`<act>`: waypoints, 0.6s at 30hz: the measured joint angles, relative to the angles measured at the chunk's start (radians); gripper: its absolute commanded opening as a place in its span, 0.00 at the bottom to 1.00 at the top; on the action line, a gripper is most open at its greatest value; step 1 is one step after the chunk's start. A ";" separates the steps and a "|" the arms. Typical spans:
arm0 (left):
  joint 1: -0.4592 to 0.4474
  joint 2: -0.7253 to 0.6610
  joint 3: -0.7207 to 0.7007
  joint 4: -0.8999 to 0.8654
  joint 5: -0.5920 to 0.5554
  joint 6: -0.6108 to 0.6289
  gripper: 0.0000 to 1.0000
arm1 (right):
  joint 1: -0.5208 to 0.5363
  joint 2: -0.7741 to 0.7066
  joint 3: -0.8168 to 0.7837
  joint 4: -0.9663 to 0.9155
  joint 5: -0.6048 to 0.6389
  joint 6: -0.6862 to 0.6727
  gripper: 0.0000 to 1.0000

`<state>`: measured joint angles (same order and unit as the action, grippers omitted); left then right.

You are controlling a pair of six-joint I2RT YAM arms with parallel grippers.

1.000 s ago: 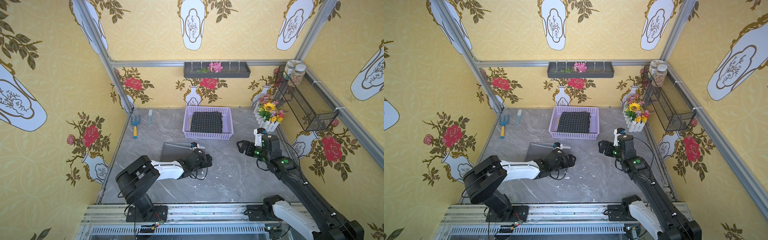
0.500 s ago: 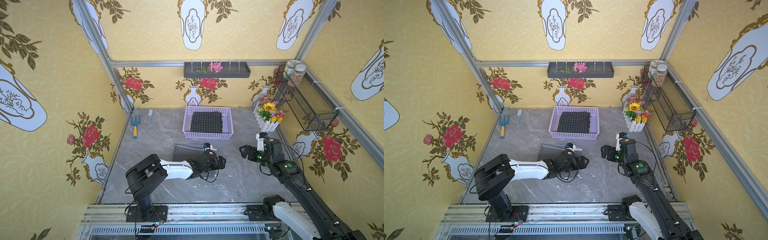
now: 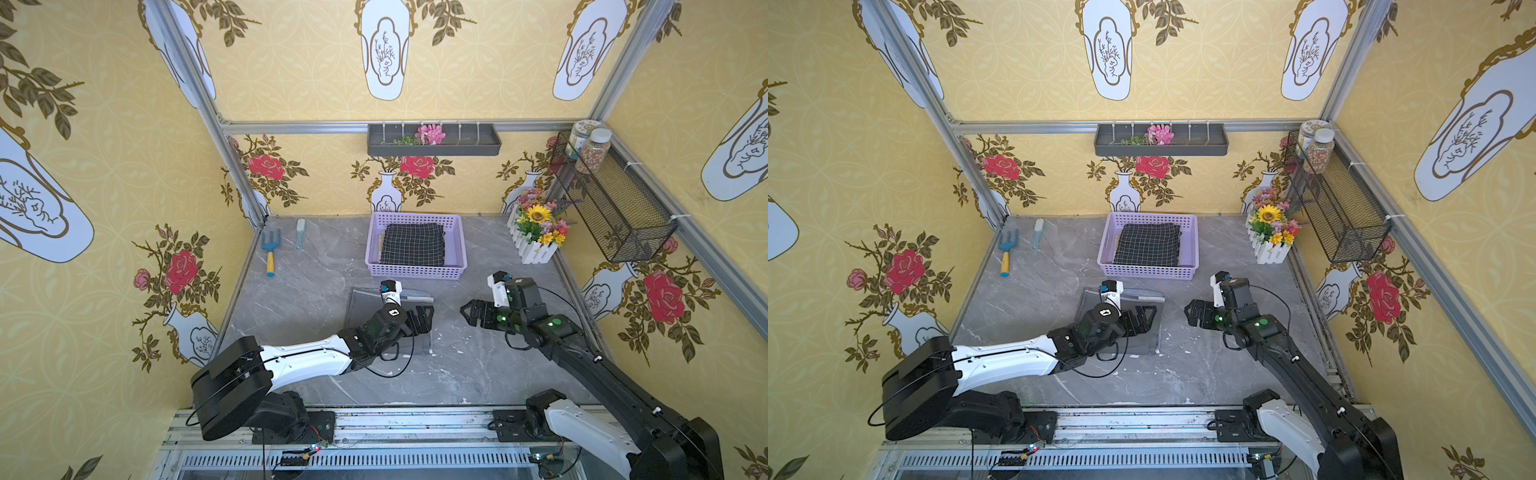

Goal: Put the folded pillowcase in the basket
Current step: Move the pillowcase to the center of the board, then pick up the pillowcase from the center of the board.

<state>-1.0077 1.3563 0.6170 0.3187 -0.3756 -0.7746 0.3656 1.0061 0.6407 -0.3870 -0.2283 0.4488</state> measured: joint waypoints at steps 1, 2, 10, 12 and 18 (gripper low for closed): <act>0.002 -0.022 -0.021 -0.002 -0.011 0.008 1.00 | 0.026 0.023 0.003 0.013 0.002 0.004 0.98; 0.006 -0.043 -0.040 -0.001 -0.020 0.014 1.00 | 0.053 0.049 0.007 0.025 0.011 0.018 0.97; 0.055 -0.259 -0.201 -0.011 -0.082 0.071 1.00 | 0.199 0.277 0.078 0.130 0.047 0.059 0.86; 0.085 -0.308 -0.228 -0.027 -0.090 0.075 1.00 | 0.216 0.328 0.096 0.152 0.048 0.071 0.79; 0.179 -0.427 -0.304 -0.079 -0.085 0.075 1.00 | 0.234 0.455 0.138 0.201 0.049 0.078 0.71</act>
<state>-0.8291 0.9295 0.3130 0.2401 -0.4610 -0.6994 0.5999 1.4616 0.7788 -0.1864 -0.1791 0.5270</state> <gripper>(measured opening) 0.999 0.714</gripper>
